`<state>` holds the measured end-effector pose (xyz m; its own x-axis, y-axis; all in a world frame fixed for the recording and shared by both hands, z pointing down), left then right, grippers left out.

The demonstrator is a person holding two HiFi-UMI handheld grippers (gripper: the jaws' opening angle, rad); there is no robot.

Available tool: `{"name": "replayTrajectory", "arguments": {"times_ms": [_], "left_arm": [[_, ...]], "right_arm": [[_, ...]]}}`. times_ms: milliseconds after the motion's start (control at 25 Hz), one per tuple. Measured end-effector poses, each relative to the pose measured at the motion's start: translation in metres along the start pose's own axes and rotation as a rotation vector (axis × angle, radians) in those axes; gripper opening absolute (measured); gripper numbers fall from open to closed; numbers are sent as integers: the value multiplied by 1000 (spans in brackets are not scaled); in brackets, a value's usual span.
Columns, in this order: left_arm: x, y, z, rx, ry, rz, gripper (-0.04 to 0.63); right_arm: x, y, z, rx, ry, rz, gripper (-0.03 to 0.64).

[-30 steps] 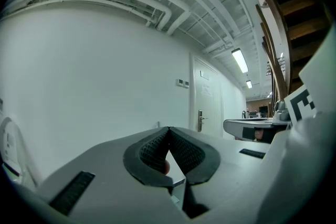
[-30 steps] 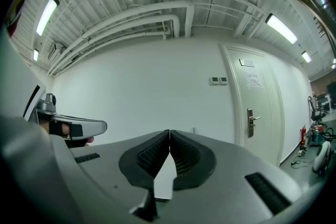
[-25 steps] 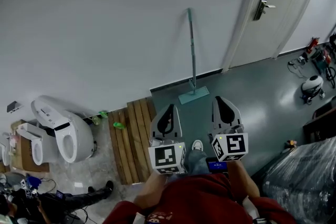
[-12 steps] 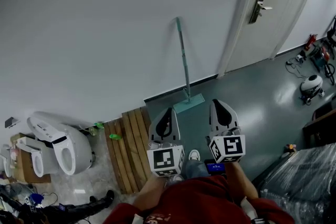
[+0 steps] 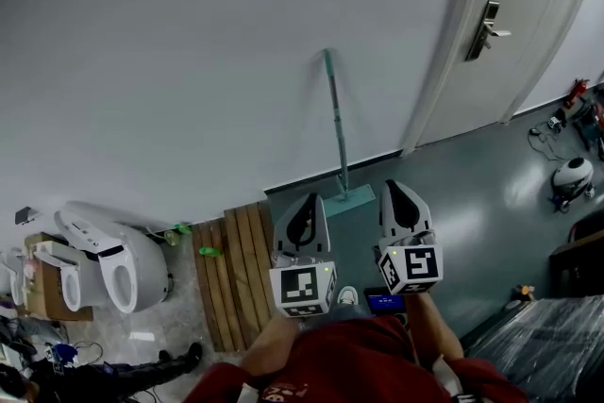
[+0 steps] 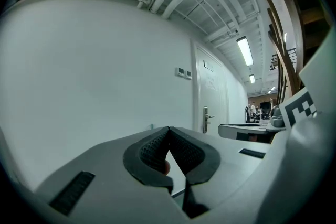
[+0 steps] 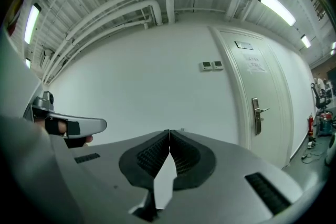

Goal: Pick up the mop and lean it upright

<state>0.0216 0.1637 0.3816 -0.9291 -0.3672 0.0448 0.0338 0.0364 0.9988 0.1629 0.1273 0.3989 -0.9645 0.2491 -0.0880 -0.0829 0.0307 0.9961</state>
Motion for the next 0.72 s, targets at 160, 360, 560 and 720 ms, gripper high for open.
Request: {"name": "replayTrajectory", "arguments": {"times_ms": [160, 360, 560, 720], "left_arm": [[2, -1, -27, 1, -17, -2, 14], [5, 2, -49, 2, -32, 3, 14], [9, 4, -67, -3, -28, 10, 14], [25, 6, -86, -6, -18, 9, 14]], "right_arm": [[-14, -4, -25, -6, -20, 3, 18], [-25, -3, -47, -1, -28, 3, 18], [-31, 4, -63, 4, -40, 14, 18], [-29, 9, -84, 10, -34, 23, 18]]}}
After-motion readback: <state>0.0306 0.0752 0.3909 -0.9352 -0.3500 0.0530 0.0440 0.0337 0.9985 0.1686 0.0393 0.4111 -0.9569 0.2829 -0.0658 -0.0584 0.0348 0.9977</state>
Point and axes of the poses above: the fingertips, and each gripper's own axes: z backward along the fingers, x to its left, y out of its underside, the point moved 2 cm from there along z, backward along the fingers, and after that the axes turned 11 degrees about y, right-handed, at the moved point
